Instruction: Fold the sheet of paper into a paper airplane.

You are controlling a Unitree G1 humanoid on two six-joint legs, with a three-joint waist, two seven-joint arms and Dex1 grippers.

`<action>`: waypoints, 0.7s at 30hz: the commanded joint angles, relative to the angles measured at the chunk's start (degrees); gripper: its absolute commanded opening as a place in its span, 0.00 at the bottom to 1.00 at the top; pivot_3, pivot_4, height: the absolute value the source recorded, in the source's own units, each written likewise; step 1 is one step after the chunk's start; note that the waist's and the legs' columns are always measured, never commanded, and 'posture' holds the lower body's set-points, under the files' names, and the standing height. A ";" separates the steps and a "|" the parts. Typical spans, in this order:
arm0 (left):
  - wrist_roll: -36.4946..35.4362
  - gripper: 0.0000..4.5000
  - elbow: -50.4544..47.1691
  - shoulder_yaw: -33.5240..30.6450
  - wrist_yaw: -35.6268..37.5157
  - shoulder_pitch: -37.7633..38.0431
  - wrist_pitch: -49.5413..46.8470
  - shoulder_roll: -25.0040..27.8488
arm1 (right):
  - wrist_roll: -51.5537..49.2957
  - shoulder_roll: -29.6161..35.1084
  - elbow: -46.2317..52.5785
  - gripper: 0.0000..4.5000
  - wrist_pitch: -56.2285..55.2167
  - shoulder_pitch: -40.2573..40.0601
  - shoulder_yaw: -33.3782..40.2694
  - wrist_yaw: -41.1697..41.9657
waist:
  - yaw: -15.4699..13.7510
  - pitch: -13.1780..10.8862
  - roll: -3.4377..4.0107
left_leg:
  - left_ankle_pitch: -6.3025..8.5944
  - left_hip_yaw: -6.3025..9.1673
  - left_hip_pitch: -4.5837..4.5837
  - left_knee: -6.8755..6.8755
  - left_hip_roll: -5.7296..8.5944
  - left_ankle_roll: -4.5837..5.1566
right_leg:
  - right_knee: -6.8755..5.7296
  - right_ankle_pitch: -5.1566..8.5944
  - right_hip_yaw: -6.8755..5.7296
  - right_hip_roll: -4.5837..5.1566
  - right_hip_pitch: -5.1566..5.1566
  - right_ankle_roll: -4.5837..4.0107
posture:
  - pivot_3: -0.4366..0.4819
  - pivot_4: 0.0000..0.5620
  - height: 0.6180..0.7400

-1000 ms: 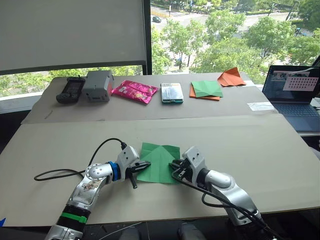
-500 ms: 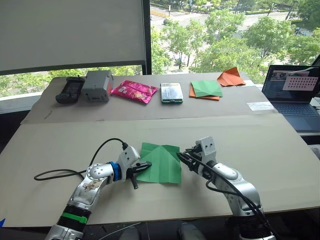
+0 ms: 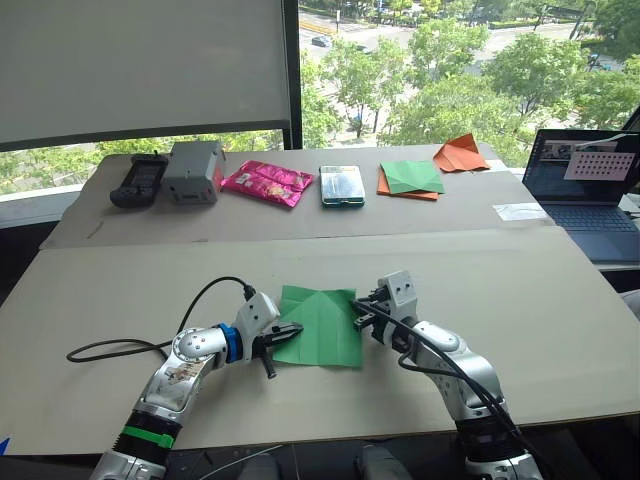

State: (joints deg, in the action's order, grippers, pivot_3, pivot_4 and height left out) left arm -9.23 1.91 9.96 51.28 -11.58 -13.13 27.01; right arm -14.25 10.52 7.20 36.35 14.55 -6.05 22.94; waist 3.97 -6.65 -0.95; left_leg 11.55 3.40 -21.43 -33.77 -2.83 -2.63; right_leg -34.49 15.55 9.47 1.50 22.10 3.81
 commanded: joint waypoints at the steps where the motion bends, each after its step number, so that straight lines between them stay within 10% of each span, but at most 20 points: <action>1: 0.23 0.00 -0.51 0.51 0.16 1.04 -1.41 0.81 | -0.77 0.34 3.35 0.01 -2.68 0.08 0.03 1.53 | 0.02 0.00 0.00 | 0.00 0.00 0.00 0.00 0.00 0.00 | 0.00 0.00 0.00 0.00 0.00 0.00 | 0.48 0.27 1.00; 21: -8.39 0.00 -11.87 -5.24 2.01 4.22 -11.05 6.42 | 22.67 12.87 5.91 0.01 -23.28 -3.57 -20.59 8.88 | -0.09 -0.20 -0.23 | 0.00 -0.02 0.02 0.01 -0.01 -0.01 | -0.01 0.07 0.00 0.01 0.09 -0.09 | 0.48 0.27 1.00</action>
State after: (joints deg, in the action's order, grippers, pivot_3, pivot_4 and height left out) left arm -16.26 -8.39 5.73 53.03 -6.45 -24.08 33.26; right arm 8.05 23.56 11.95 13.93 10.25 -26.08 30.75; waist 3.88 -6.85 -1.19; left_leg 11.56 3.38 -21.41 -33.76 -2.85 -2.64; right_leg -34.50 15.62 9.47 1.51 22.19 3.72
